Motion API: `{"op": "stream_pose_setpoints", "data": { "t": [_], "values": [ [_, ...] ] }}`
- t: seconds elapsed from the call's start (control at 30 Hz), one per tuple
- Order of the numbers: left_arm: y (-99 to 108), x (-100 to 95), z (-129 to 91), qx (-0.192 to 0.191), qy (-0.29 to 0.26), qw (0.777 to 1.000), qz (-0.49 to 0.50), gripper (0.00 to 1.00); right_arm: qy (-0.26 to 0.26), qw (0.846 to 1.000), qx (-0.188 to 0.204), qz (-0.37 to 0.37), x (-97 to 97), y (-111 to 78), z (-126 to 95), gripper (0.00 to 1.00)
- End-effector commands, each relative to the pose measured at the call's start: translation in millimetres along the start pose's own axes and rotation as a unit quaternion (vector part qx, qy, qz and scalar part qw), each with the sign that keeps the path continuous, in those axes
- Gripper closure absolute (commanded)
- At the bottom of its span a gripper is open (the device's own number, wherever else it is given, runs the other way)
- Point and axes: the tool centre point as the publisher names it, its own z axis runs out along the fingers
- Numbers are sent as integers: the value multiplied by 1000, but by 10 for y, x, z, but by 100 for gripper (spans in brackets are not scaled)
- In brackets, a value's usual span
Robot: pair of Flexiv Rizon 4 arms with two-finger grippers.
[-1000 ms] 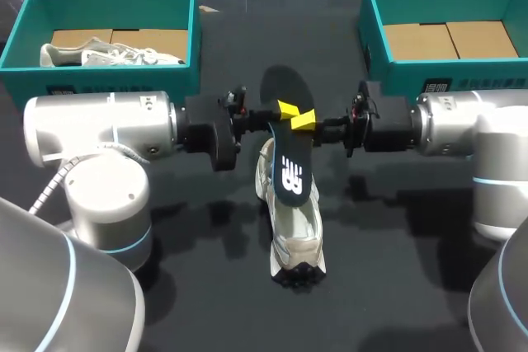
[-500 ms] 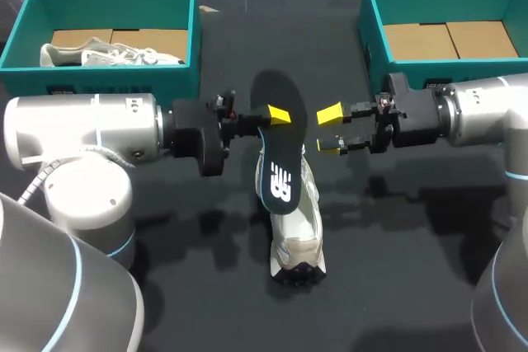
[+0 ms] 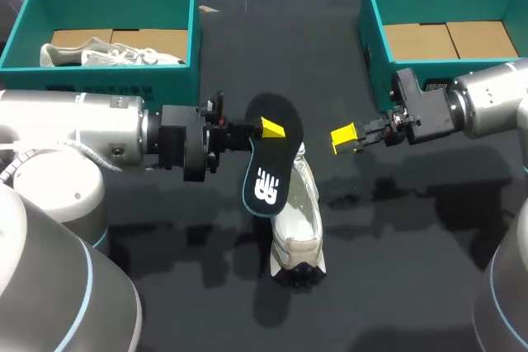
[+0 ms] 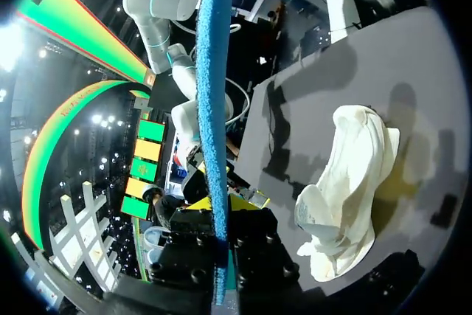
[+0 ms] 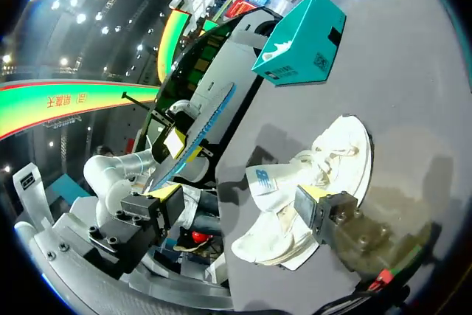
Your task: Take the shoe out of the shoebox, open the shoe tongue, remove and reinsert the insole, then place the shoe into the shoebox
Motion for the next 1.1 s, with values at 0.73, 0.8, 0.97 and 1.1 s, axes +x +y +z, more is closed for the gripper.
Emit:
{"op": "stream_pose_setpoints", "data": {
  "t": [0.73,0.8,0.97,1.1],
  "values": [
    [-516,-75,-9,24,40,995,-83,100,-107,972,127,-167,-74,-459,-226,0],
    [-516,-75,-9,24,40,995,-83,100,-107,972,127,-167,-74,-459,-226,0],
    [-516,-75,-9,24,40,995,-83,100,-107,972,127,-167,-74,-459,-226,0],
    [-578,-57,41,28,32,995,-96,100,-107,972,127,-167,-74,-459,-226,0]
  ]
}}
